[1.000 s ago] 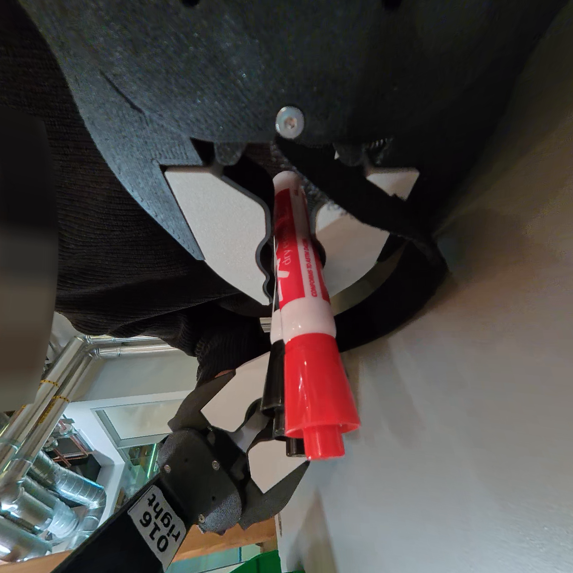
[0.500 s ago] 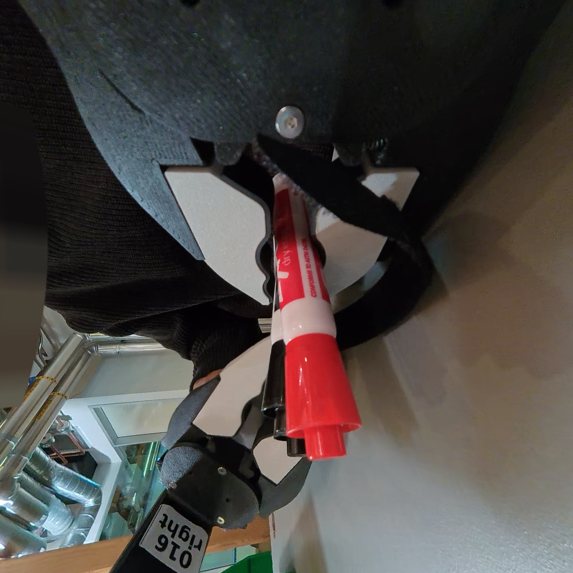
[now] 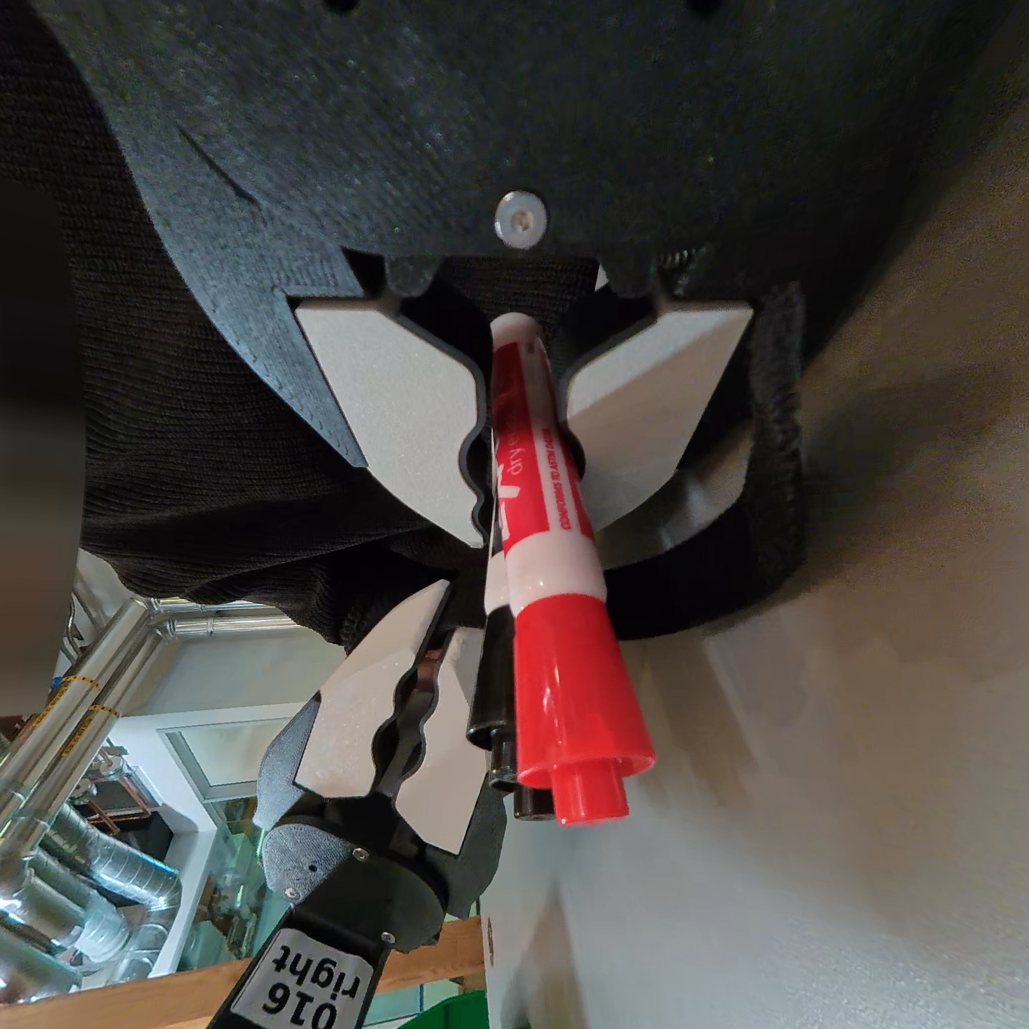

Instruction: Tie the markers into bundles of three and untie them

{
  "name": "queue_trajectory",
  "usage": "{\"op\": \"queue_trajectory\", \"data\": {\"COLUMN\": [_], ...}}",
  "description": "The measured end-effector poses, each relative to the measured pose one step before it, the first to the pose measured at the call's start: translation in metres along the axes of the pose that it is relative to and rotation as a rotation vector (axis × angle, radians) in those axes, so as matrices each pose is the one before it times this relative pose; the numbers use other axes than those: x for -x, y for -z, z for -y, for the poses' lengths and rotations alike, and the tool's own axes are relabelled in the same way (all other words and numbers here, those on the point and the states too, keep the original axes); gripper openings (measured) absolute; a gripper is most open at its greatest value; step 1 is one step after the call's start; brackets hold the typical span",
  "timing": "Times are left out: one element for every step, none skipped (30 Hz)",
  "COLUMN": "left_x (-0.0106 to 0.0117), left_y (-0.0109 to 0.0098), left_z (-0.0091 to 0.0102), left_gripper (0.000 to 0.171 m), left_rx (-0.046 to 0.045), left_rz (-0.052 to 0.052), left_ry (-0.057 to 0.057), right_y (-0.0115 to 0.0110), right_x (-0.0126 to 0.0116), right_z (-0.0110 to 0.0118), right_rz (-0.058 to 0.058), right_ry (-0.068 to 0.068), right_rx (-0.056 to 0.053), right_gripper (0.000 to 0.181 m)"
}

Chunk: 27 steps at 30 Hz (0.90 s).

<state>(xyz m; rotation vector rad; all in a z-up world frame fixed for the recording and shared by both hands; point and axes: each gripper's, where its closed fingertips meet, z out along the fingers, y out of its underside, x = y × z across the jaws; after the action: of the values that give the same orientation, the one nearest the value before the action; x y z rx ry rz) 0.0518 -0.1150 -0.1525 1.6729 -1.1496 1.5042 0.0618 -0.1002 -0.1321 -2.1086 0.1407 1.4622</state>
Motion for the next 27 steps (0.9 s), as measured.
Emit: {"op": "queue_trajectory", "data": {"left_x": [0.00004,0.0001,0.00001,0.00003,0.00002,-0.00003,-0.00007,-0.00005,-0.00002,0.00004,-0.00006,-0.00002,-0.0001,-0.00006,0.00007,-0.00026,-0.00019,-0.00017,-0.00017,-0.00022,-0.00014,-0.00011,-0.00015,-0.00004,0.0,-0.00014,-0.00009], "left_y": [-0.00004,-0.00018,-0.00015,-0.00009,-0.00012,-0.00001,-0.00002,0.00002,-0.00013,-0.00022,-0.0002,-0.00004,-0.00003,0.00011,0.00005,0.00003,-0.00009,-0.00013,-0.0001,-0.00024,-0.00024,-0.00021,-0.00007,0.00003,0.00004,0.00007,0.00014], "left_z": [-0.00004,-0.00019,-0.00012,-0.00023,-0.00001,-0.00005,-0.00008,-0.00011,-0.00013,-0.00032,-0.0003,-0.00008,-0.00005,0.00003,0.00007,0.00015,0.00005,-0.00025,-0.0002,-0.00029,-0.00013,-0.00023,-0.00013,0.0,0.00027,0.00006,0.0002], "left_gripper": [0.019,0.019,0.019,0.019,0.019,0.019,0.019,0.019,0.019,0.019,0.019,0.019,0.019,0.019,0.019,0.019,0.019,0.019,0.019,0.019,0.019,0.019,0.019,0.019,0.019,0.019,0.019], "left_rx": [0.00083,0.0013,0.00101,0.00118,0.00044,-0.00039,-0.00025,0.00009,0.00119,0.0021,0.00209,0.00046,-0.00038,-0.00052,-0.00031,-0.00138,-0.0004,0.00199,0.00124,0.00141,0.00114,0.00183,0.00091,-0.00054,-0.00161,-0.00081,-0.00143], "left_rz": [0.0014,0.0018,0.0028,0.0028,0.0024,0.0013,0.0006,0.001,0.0024,0.0032,0.003,0.0019,0.0003,-0.0002,-0.0004,-0.001,-0.0001,0.0014,0.0015,0.002,0.0025,0.0024,0.0015,-0.0001,-0.0009,-0.0015,-0.0007], "left_ry": [-0.001,-0.0018,-0.0028,-0.003,-0.002,-0.0016,-0.001,-0.0019,-0.0031,-0.0045,-0.0047,-0.0036,-0.0012,-0.0005,0.0,-0.0037,-0.0064,-0.0046,-0.0072,-0.0076,-0.0059,-0.0053,-0.0044,-0.0012,0.0005,-0.0004,-0.0008], "right_y": [-0.00042,-0.00056,-0.00068,-0.00089,-0.0008,-0.00087,-0.00061,-0.00057,-0.00074,-0.00084,-0.00096,-0.00083,-0.00042,-0.00027,-0.0001,0.00001,-0.00003,-0.0001,-0.00008,-0.00005,-0.00009,-0.00012,-0.00007,0.00014,0.00004,0.00009,0.0], "right_x": [0.00027,0.00035,0.00074,0.00083,0.00068,0.00019,-0.00072,-0.00113,-0.00042,0.00065,0.00147,0.00179,0.00155,0.00061,-0.00043,-0.00073,-0.0001,0.0002,-0.00014,-0.00003,0.00023,0.00038,0.00014,0.00017,0.00001,-0.00008,0.00005], "right_z": [0.00092,0.00089,0.00108,0.00106,0.00043,-0.00032,-0.00089,-0.00111,-0.00057,-0.0002,0.00008,0.00028,0.00068,0.00059,0.00007,0.00013,0.00033,0.00014,0.00019,0.00042,0.00064,0.00049,0.00037,0.00052,0.00029,0.0003,0.00034], "right_rz": [0.0069,0.0092,0.0117,0.0119,0.0102,0.0043,-0.0038,-0.0081,-0.0038,0.0046,0.0117,0.0143,0.0124,0.0064,-0.0005,-0.0025,0.0004,0.0029,0.0016,0.0014,0.0039,0.0047,0.0038,0.003,0.0021,0.0007,0.0004], "right_ry": [-0.0077,-0.0094,-0.0117,-0.013,-0.0107,-0.0063,-0.0017,0.0017,0.0001,-0.0044,-0.0067,-0.0071,-0.0064,-0.0049,-0.0021,-0.0007,-0.0017,-0.0032,-0.0038,-0.0042,-0.0055,-0.0059,-0.0052,-0.0049,-0.0038,-0.0024,-0.0028], "right_rx": [-0.0031,-0.0045,-0.0061,-0.0061,-0.0032,0.0011,0.0046,0.0052,0.0023,-0.0007,-0.0017,-0.0032,-0.0054,-0.0038,-0.0007,-0.0006,-0.0017,-0.0017,-0.0022,-0.0046,-0.0055,-0.004,-0.004,-0.0045,-0.0029,-0.0025,-0.0035], "right_gripper": [0.004,0.004,0.005,0.005,0.006,0.006,0.006,0.008,0.01,0.012,0.014,0.017,0.019,0.019,0.019,0.018,0.017,0.017,0.017,0.015,0.015,0.015,0.015,0.015,0.015,0.015,0.015]}}
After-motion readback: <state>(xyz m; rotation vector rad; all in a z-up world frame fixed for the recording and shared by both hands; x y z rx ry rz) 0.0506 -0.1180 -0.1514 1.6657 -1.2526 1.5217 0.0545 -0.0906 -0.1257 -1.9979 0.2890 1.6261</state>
